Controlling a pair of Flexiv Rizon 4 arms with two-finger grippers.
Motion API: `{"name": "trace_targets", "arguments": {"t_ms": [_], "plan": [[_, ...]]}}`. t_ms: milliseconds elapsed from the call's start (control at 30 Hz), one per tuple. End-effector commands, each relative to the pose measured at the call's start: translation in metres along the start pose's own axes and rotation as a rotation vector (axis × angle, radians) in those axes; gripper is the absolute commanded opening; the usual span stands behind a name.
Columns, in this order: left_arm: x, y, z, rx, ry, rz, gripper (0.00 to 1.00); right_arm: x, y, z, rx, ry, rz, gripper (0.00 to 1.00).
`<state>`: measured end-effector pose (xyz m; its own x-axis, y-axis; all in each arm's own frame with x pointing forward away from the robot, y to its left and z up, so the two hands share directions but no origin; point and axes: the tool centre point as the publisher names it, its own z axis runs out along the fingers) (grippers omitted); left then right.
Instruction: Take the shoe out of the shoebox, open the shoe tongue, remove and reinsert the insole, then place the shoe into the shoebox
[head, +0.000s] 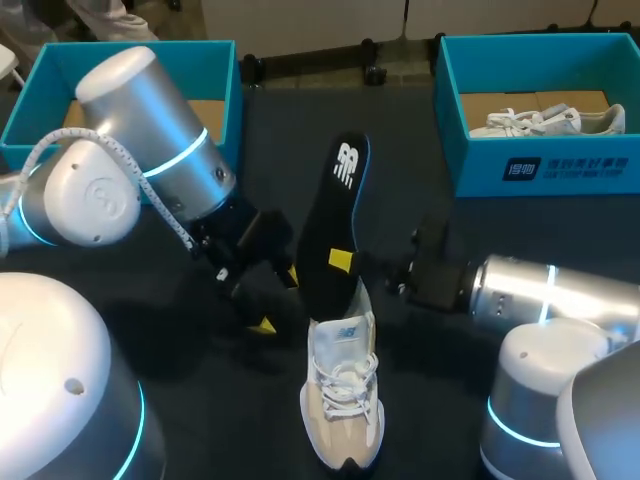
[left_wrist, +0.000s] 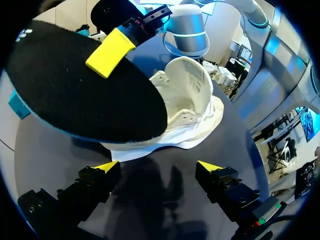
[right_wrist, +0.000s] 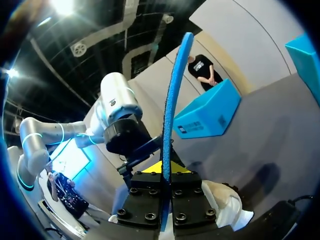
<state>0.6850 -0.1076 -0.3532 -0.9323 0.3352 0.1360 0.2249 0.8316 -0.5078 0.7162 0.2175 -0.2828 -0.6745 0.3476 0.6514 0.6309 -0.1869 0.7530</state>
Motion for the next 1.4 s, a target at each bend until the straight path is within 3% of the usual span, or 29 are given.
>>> {"name": "trace_targets", "arguments": {"t_ms": [33,567,1400], "plan": [[-0.001,0.0,0.001,-0.002,0.0,0.0,1.0,-0.001,-0.005,0.004,0.009,-0.003,0.009,0.0],[-0.001,0.0,0.001,-0.002,0.0,0.0,1.0,-0.005,-0.016,-0.009,-0.003,-0.007,0.027,0.0],[-0.001,-0.005,0.0,-0.028,-0.034,-0.02,1.0,-0.016,0.009,-0.008,-0.01,-0.008,-0.016,0.0]]}}
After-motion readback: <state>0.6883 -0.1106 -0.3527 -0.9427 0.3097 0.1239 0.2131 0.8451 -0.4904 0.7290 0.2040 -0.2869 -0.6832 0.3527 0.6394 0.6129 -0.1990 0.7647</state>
